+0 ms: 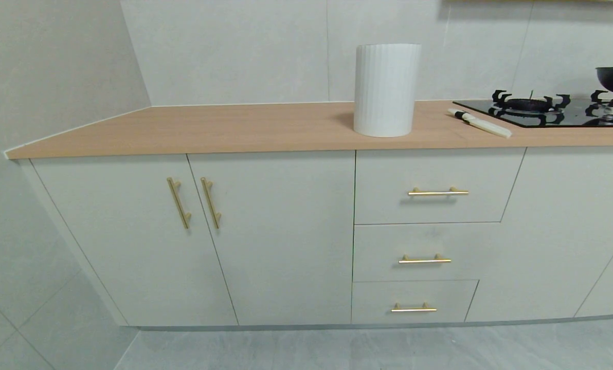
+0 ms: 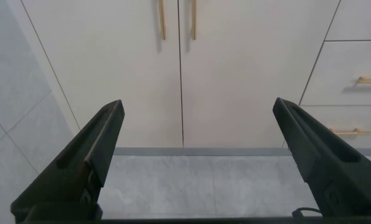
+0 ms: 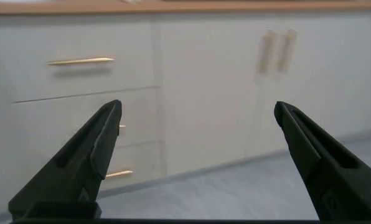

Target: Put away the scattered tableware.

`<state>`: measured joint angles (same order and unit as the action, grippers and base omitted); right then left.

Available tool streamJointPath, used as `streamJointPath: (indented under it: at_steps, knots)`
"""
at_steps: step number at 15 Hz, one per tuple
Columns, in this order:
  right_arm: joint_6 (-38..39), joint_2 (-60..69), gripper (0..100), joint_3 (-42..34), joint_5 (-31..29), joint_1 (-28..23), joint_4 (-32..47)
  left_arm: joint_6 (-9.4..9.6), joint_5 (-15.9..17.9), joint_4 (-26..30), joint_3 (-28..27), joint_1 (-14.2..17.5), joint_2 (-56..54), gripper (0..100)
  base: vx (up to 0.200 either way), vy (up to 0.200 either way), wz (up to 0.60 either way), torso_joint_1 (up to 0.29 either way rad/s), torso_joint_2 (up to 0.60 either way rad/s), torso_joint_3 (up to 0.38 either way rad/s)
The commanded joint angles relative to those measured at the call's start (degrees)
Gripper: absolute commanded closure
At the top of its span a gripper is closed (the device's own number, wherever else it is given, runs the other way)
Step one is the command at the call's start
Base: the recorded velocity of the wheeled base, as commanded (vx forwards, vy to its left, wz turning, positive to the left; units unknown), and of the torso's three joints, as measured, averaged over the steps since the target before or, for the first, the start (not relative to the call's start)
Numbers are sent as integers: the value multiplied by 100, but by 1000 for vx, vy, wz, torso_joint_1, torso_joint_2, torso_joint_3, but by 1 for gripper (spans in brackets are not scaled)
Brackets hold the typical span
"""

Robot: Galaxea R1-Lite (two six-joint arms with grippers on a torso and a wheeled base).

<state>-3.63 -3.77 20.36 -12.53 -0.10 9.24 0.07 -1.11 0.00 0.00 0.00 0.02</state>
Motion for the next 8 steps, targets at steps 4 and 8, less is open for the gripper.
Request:
streamJointPath:
  at_steps: [4,8]
  knots:
    - [196,377,0,-1438,849,10,-572,1,-3,0,0,0,-2,0,0,0,0,0,0,0]
    - [267,377,0,-2036,1165,10,-1197,1,-3,0,0,0,-2,0,0,0,0,0,0,0]
